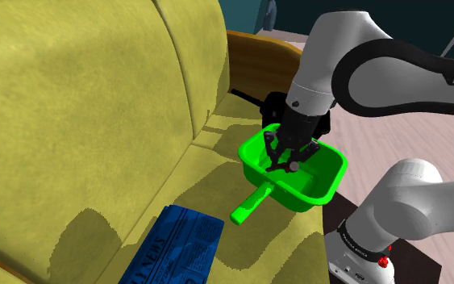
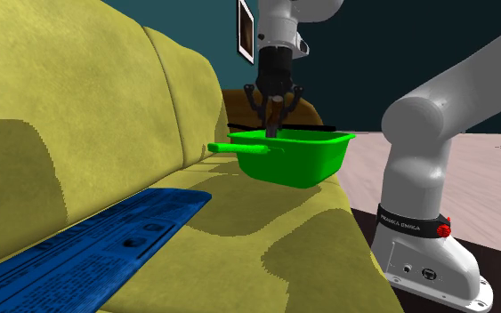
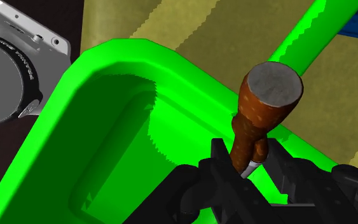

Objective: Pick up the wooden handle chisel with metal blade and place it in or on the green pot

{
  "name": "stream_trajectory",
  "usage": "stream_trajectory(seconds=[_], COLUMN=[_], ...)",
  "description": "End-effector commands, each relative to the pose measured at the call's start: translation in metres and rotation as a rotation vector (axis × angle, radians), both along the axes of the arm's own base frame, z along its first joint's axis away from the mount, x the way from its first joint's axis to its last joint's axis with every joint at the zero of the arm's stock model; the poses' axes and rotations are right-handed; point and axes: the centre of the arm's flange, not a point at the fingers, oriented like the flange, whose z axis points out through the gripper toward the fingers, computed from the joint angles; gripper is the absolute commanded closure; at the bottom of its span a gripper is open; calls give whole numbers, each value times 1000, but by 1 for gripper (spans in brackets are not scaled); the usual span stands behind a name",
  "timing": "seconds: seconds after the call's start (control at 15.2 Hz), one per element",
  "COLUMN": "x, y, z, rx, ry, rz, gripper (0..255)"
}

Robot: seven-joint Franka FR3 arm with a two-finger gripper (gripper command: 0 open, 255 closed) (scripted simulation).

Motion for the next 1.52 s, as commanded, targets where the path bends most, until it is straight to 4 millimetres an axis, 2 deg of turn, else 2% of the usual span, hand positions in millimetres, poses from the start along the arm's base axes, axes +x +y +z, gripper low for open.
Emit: stream_trajectory(seconds=[0.0, 0.46, 0.53, 0.86, 1.12, 1.45], x=[-1, -1, -1, -1, 1, 1], y=[0, 0, 0, 0, -5, -5], z=[-5, -5, -5, -5, 45, 45], rx=[0, 0, 0, 0, 0, 0], ry=[-1, -1, -1, -1, -1, -1], rz=[0, 0, 0, 0, 0, 0], gripper=[255, 255, 0, 0, 0, 0])
